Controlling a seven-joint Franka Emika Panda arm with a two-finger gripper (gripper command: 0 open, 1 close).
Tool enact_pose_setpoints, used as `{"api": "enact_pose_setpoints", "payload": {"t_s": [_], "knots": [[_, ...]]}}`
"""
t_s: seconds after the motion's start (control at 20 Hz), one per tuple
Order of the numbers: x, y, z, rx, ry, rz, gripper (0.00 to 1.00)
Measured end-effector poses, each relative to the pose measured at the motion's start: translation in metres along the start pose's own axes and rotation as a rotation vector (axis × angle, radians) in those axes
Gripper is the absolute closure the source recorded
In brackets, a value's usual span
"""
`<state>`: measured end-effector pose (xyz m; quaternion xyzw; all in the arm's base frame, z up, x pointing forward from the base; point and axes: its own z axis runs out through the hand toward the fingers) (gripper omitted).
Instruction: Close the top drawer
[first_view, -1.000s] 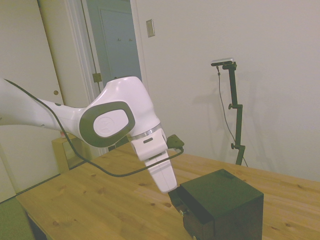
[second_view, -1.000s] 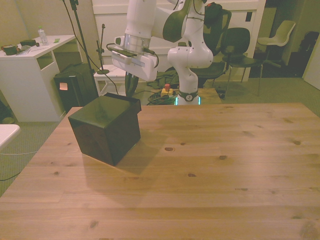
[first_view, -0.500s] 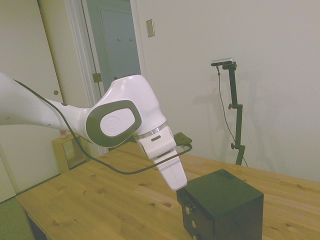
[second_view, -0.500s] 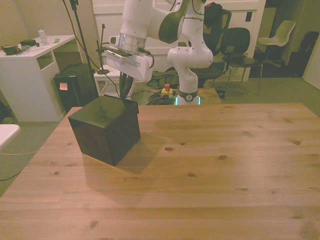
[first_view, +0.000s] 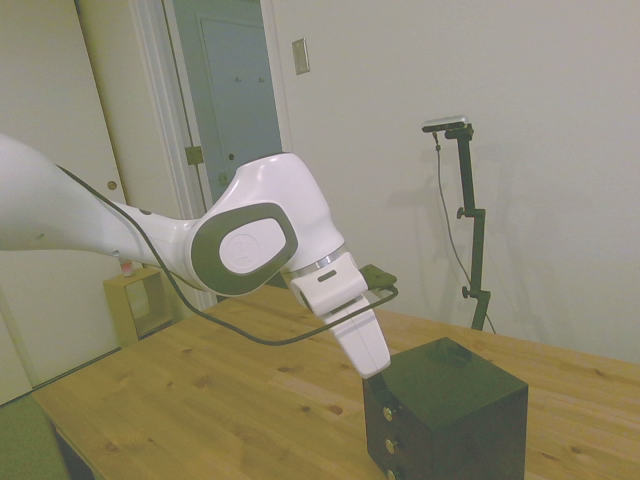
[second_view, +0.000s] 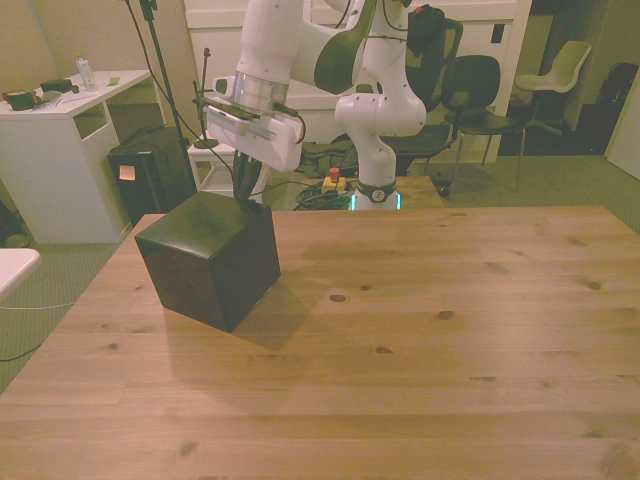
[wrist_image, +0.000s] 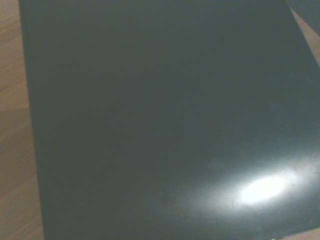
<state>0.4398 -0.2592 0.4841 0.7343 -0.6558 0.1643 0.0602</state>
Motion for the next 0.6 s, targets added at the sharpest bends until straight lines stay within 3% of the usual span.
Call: {"api": "enact_pose_setpoints", "payload": {"t_s": [0.35, 0.55, 0.6], "knots": [[-0.024, -0.005, 0.002, -0.003, -0.020, -0.041, 1.00], [-0.043, -0.001, -0.012, 0.003, -0.062, -0.040, 1.00], [-0.046, 0.000, -0.021, 0.012, -0.076, -0.039, 0.00]]}}
